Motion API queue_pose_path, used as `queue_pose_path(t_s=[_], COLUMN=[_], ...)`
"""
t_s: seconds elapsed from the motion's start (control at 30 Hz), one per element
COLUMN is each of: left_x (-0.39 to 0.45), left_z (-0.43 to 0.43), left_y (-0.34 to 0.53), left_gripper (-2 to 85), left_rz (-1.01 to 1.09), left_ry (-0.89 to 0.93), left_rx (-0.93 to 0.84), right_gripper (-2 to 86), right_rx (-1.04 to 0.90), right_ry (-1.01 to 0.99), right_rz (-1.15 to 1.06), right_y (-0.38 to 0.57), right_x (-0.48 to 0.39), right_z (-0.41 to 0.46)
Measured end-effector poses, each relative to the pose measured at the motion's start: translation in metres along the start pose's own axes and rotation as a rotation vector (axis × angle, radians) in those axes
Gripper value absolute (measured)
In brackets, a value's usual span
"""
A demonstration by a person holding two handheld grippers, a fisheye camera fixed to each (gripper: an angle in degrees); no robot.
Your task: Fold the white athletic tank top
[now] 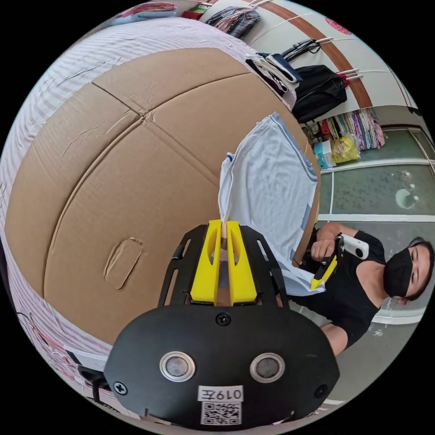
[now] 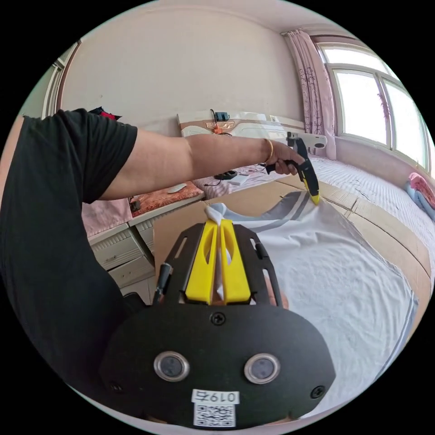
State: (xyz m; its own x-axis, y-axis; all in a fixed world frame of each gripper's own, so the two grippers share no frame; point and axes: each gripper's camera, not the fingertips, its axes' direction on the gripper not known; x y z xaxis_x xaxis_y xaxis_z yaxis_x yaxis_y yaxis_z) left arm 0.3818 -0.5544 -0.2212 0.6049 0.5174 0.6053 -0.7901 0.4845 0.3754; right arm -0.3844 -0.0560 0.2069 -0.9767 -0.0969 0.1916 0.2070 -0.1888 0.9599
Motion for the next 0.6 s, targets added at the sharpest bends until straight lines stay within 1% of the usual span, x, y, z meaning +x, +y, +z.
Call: queue_pose_path(t_s=[0.2, 0.3, 0.4, 0.47, 0.6], left_x=[0.048, 0.078, 0.11, 0.134, 0.172], left_z=[-0.041, -0.054, -0.066, -0.066, -0.049], left_y=[-0.09, -0.144, -0.204, -0.255, -0.334], left_gripper=[1.2, 1.3, 1.4, 1.5, 1.6], left_rz=[-0.006, 0.001, 0.008, 0.008, 0.033], left_ry=[-0.005, -0.003, 0.022, 0.071, 0.108], left_rx=[-0.097, -0.143, -0.154, -0.165, -0.197], right_gripper=[-0.9, -0.9, -0.9, -0.8, -0.7], right_rx=[0.13, 0.23, 0.331, 0.405, 0.481], right_ry=[0.015, 0.037, 0.092, 0.161, 0.304], right_rz=[0.093, 0.172, 0.269, 0.362, 0.516], right_y=[0.071, 0.116, 0.171, 0.223, 0.304], right_x=[-0.002, 0.003, 0.008, 0.012, 0.013], right_z=[-0.052, -0.096, -0.145, -0.185, -0.235])
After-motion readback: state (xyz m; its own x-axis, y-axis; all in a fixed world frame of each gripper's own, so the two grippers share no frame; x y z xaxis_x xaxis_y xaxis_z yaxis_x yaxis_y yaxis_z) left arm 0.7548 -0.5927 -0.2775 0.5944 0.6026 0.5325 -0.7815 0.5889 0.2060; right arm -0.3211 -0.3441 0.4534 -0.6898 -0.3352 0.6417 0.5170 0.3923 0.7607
